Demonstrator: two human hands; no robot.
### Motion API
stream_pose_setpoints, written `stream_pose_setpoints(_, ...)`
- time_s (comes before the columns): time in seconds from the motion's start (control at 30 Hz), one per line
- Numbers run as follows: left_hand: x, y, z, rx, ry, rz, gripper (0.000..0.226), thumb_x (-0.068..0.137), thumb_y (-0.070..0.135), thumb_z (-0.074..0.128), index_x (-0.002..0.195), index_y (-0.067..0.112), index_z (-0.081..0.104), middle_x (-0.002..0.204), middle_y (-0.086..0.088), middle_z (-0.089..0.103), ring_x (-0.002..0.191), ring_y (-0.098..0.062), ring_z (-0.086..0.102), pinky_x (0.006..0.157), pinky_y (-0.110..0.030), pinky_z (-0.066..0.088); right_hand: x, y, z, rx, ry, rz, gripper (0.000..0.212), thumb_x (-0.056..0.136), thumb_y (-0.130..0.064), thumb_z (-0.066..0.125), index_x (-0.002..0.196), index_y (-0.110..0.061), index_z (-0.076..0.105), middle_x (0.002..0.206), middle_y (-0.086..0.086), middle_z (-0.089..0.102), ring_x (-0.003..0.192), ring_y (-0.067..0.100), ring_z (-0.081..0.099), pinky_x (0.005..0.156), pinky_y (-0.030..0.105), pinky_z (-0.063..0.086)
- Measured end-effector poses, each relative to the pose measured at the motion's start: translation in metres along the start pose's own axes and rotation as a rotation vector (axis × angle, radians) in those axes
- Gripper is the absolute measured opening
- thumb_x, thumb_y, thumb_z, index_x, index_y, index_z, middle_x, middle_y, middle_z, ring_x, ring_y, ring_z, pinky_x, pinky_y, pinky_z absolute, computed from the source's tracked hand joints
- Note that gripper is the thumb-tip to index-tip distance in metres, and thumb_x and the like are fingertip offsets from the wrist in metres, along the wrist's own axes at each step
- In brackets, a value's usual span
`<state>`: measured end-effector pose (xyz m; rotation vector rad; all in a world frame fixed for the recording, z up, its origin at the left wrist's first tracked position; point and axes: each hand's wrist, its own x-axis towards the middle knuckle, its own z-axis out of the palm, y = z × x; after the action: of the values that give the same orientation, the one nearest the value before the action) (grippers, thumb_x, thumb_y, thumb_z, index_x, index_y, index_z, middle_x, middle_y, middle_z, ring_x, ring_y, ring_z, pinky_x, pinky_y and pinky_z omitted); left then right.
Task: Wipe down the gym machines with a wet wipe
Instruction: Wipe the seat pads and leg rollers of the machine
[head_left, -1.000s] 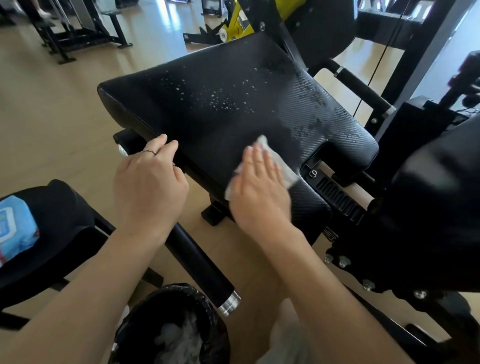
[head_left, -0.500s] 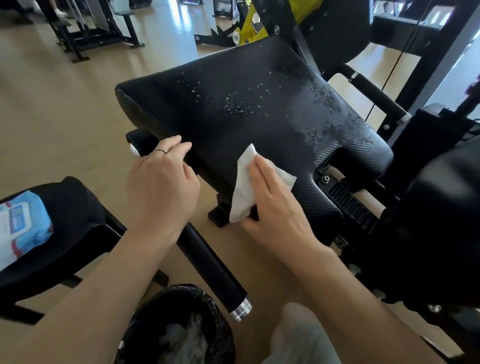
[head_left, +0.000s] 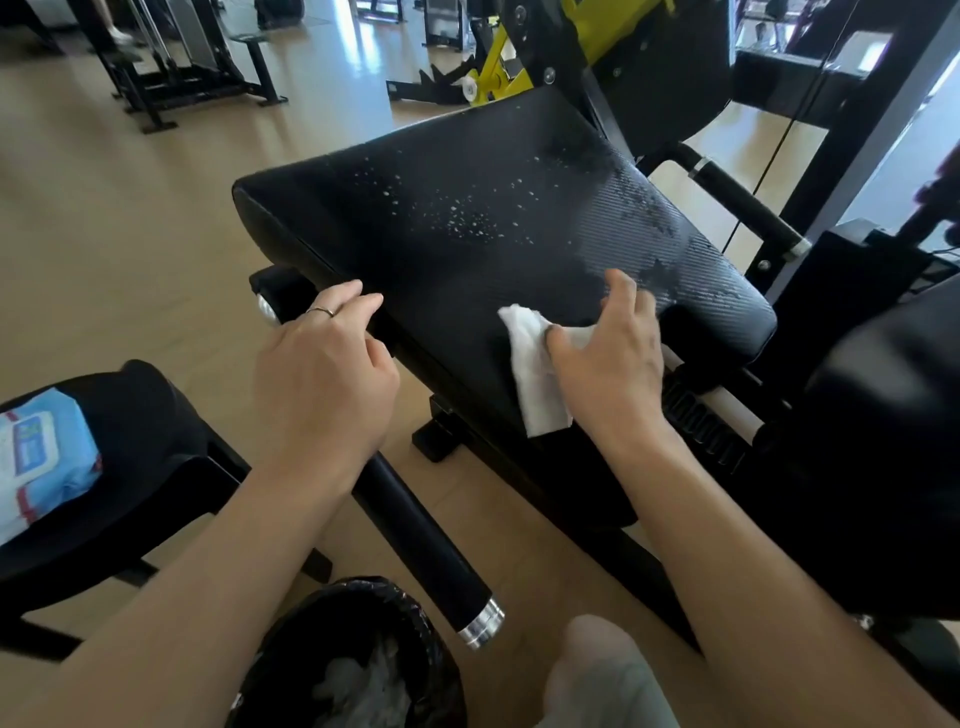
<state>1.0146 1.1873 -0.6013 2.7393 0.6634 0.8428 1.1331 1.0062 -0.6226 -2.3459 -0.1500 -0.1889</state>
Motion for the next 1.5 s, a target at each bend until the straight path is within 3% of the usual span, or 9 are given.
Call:
stream_pose_setpoints(0.17,0.000,0.000,0.000,-0.008,-0.002,-0.005,0.041,0.096,0.013,0.050,0.134,0.020,0.066,0.146,0.003,0.057,0.116,-0.023,0.065,0.090,-0.037,0.052,-0.031,0.006,0.001,-0.234,0.257,-0.241,0.057,0.093,-0.029,0.065,0.144,-0.012,0.049,0.141,0.011,0.047,0.137,0.032,0.035,0.116,0.044,0.029)
stream_pose_setpoints(0.27,-0.001,0.001,0.000,-0.005,-0.003,-0.006,0.041,0.095,0.012,0.051,0.133,0.019,0.067,0.145,0.003,0.058,0.115,-0.023,0.065,0.092,-0.039,0.051,-0.061,0.014,0.007,-0.277,0.073,-0.322,0.048,0.102,-0.033,0.049,0.146,-0.015,0.049,0.150,0.015,0.045,0.143,0.035,0.034,0.119,0.048,0.031)
stream_pose_setpoints(0.37,-0.001,0.001,0.000,-0.004,-0.002,-0.008,0.041,0.095,0.012,0.052,0.132,0.018,0.067,0.145,0.003,0.058,0.113,-0.023,0.066,0.092,-0.039,0.051,-0.079,0.015,0.015,-0.380,-0.191,-0.332,0.058,0.107,-0.046,0.012,0.163,-0.031,0.011,0.170,0.015,0.005,0.158,0.033,-0.001,0.129,0.044,0.007)
stream_pose_setpoints(0.47,0.001,0.001,0.000,-0.010,-0.001,-0.018,0.040,0.095,0.010,0.052,0.131,0.020,0.068,0.144,0.004,0.059,0.111,-0.022,0.067,0.087,-0.036,0.051,-0.069,0.005,0.019,-0.403,-0.261,-0.366,0.057,0.107,-0.049,0.006,0.162,-0.038,-0.006,0.170,0.009,-0.012,0.156,0.027,-0.016,0.128,0.042,-0.005)
stream_pose_setpoints(0.87,-0.003,0.003,0.002,0.042,-0.019,0.008,0.043,0.093,0.012,0.052,0.133,0.014,0.066,0.146,-0.001,0.057,0.110,-0.026,0.067,0.095,-0.041,0.049,-0.129,0.067,-0.004,-0.425,-0.113,-0.275,0.061,0.108,-0.044,0.014,0.160,-0.014,0.026,0.168,0.004,0.022,0.157,0.019,0.013,0.126,0.041,0.006)
stream_pose_setpoints(0.97,-0.002,0.004,0.004,0.048,-0.022,-0.001,0.043,0.093,0.011,0.052,0.133,0.014,0.066,0.147,-0.001,0.057,0.111,-0.026,0.066,0.096,-0.041,0.049,-0.093,0.035,0.008,-0.385,-0.143,-0.229,0.069,0.103,-0.052,-0.002,0.162,-0.017,0.002,0.171,0.002,-0.003,0.157,0.016,-0.011,0.125,0.033,-0.012)
stream_pose_setpoints(1.2,0.001,0.003,0.001,0.033,-0.018,-0.020,0.044,0.094,0.008,0.049,0.134,0.015,0.065,0.146,0.001,0.057,0.120,-0.024,0.062,0.099,-0.041,0.048,-0.033,-0.049,0.042,-0.376,-0.302,-0.640,0.055,0.108,-0.044,0.005,0.162,-0.036,0.002,0.171,-0.002,-0.004,0.157,0.017,-0.011,0.126,0.039,-0.012)
stream_pose_setpoints(1.4,0.000,0.005,0.000,0.026,-0.017,-0.036,0.042,0.095,0.009,0.052,0.134,0.018,0.066,0.145,0.004,0.057,0.116,-0.023,0.064,0.095,-0.035,0.049,-0.010,0.028,0.001,-0.382,-0.270,-0.077,0.060,0.105,-0.044,0.003,0.162,-0.028,-0.006,0.170,-0.008,-0.012,0.155,0.010,-0.015,0.127,0.038,-0.009)
stream_pose_setpoints(1.5,0.000,0.005,0.000,0.025,-0.019,-0.037,0.042,0.094,0.008,0.053,0.133,0.017,0.066,0.145,0.003,0.057,0.113,-0.024,0.065,0.093,-0.037,0.051,-0.006,-0.007,0.022,-0.386,-0.200,-0.183,0.063,0.107,-0.042,0.010,0.164,-0.016,0.001,0.172,0.002,-0.003,0.158,0.019,-0.007,0.127,0.040,-0.005)
